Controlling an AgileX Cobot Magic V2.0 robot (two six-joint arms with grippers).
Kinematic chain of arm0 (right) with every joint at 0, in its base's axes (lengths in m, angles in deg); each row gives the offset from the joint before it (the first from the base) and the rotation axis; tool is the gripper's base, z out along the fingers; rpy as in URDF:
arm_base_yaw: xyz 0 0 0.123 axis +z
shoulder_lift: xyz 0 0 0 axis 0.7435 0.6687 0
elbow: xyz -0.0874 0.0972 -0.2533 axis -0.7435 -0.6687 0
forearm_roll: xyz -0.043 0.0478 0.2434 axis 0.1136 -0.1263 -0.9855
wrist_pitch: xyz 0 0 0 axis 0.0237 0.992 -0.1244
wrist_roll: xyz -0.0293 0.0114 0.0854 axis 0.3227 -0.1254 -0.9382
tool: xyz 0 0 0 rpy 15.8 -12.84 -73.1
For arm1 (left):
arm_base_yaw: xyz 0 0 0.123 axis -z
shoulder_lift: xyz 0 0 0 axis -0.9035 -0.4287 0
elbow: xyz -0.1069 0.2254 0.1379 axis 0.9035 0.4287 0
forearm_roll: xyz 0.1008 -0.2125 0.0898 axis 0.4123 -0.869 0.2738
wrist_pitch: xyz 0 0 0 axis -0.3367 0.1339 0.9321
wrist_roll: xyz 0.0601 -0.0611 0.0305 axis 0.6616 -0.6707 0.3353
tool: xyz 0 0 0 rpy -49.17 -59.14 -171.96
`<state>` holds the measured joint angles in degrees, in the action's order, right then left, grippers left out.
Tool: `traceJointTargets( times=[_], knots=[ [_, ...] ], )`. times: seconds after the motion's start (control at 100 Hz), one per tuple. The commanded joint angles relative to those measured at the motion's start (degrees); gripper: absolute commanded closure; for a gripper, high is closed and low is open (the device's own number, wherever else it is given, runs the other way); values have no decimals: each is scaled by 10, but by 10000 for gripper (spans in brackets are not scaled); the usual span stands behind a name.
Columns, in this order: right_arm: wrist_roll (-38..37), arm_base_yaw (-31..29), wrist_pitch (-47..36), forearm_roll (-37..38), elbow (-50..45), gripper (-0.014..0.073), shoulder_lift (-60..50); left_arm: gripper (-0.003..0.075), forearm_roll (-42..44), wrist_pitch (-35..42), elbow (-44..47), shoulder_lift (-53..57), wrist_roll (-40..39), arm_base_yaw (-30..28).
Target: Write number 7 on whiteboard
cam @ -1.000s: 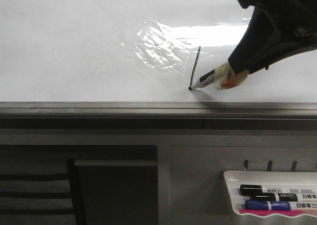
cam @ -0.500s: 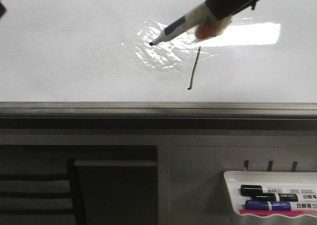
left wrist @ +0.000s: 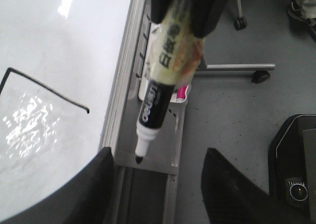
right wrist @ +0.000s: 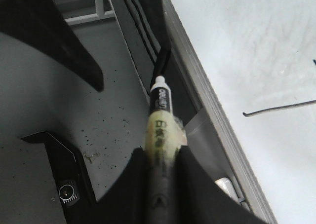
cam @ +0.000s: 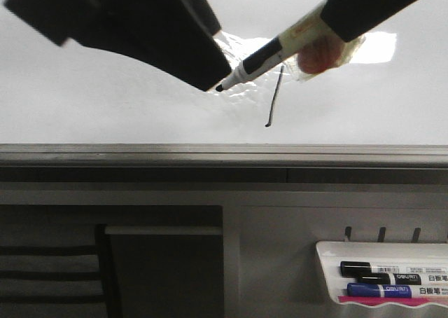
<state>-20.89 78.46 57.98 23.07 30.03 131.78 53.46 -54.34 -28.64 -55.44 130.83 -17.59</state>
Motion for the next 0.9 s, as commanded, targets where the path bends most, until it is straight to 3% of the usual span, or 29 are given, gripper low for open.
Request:
traceJointTargets(
  times=[0.0, 0.6, 0.89],
  knots=[
    [16, 0, -23, -10, 20, 650, -13, 355, -18, 50, -32, -9, 6, 11],
    [18, 0, -25, -10, 20, 650, -9, 358, -19, 66, -49, -57, 22, 14],
    [18, 0, -23, -10, 20, 650, -9, 597, -21, 66, -49, -57, 25, 14]
  ],
)
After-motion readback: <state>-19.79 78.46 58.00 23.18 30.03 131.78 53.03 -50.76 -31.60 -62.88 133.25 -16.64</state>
